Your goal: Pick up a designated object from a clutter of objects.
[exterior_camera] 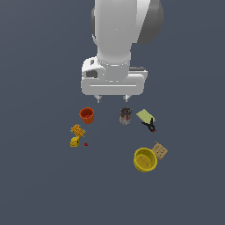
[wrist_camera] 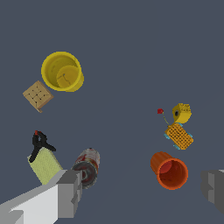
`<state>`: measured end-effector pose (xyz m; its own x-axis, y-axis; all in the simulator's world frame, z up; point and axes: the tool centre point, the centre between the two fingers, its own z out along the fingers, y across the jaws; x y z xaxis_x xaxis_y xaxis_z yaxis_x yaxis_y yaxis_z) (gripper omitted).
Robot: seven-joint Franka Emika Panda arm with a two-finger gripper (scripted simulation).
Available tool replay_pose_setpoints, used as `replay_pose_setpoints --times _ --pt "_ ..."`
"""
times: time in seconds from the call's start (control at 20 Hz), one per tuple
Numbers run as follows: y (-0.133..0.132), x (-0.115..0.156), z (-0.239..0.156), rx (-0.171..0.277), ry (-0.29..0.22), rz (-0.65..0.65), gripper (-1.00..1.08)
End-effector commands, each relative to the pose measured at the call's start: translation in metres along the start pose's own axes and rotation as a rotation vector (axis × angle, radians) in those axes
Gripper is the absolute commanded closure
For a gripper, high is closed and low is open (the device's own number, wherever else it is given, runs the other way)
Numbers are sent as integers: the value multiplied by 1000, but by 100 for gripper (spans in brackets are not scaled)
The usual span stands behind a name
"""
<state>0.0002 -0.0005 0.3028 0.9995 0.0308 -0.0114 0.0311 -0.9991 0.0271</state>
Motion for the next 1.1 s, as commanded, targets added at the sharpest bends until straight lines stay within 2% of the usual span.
replay_pose_setpoints --times 0.0,0.6,1.05 --pt "0 0 0 0 0 0 -92" --pt "-6 1 -10 22 1 32 -92" --pt "-32 7 19 8 3 -20 -92"
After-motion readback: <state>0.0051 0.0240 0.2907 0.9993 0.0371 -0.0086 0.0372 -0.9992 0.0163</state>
